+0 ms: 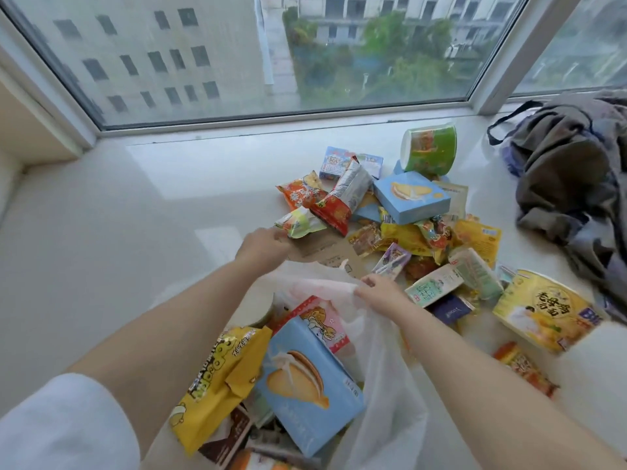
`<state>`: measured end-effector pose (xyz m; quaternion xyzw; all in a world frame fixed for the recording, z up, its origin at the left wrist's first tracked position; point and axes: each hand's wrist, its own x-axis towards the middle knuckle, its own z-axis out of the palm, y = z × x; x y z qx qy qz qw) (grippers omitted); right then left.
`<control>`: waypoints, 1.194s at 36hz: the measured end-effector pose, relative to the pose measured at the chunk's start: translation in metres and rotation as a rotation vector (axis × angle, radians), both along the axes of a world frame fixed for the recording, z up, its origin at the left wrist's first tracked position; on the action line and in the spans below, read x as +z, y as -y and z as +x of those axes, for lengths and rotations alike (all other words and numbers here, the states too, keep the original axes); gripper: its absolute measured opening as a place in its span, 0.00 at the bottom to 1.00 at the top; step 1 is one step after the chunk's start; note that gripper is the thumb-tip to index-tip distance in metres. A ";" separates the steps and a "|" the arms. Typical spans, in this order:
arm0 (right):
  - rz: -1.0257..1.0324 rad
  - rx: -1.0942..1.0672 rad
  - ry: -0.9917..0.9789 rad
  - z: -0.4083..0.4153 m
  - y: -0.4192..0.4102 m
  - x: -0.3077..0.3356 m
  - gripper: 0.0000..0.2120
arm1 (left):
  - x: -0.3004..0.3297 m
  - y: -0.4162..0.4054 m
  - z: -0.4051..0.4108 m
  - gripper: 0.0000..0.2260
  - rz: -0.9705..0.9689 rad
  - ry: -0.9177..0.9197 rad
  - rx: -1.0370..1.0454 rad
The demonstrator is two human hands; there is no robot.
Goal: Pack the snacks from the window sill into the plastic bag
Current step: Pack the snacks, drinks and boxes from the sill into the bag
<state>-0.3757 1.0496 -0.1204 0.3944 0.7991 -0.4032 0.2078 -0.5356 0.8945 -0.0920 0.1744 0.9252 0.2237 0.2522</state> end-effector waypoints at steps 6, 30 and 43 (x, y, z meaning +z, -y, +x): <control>-0.020 -0.176 -0.059 0.000 -0.055 -0.013 0.13 | -0.007 -0.080 0.011 0.17 -0.002 -0.100 -0.253; 0.688 -0.127 -0.019 0.011 -0.197 -0.074 0.51 | -0.154 -0.217 0.019 0.23 -0.324 -0.188 -0.378; 0.565 -0.069 -0.050 0.018 -0.193 -0.082 0.18 | -0.137 -0.212 0.032 0.10 -0.241 -0.086 -0.207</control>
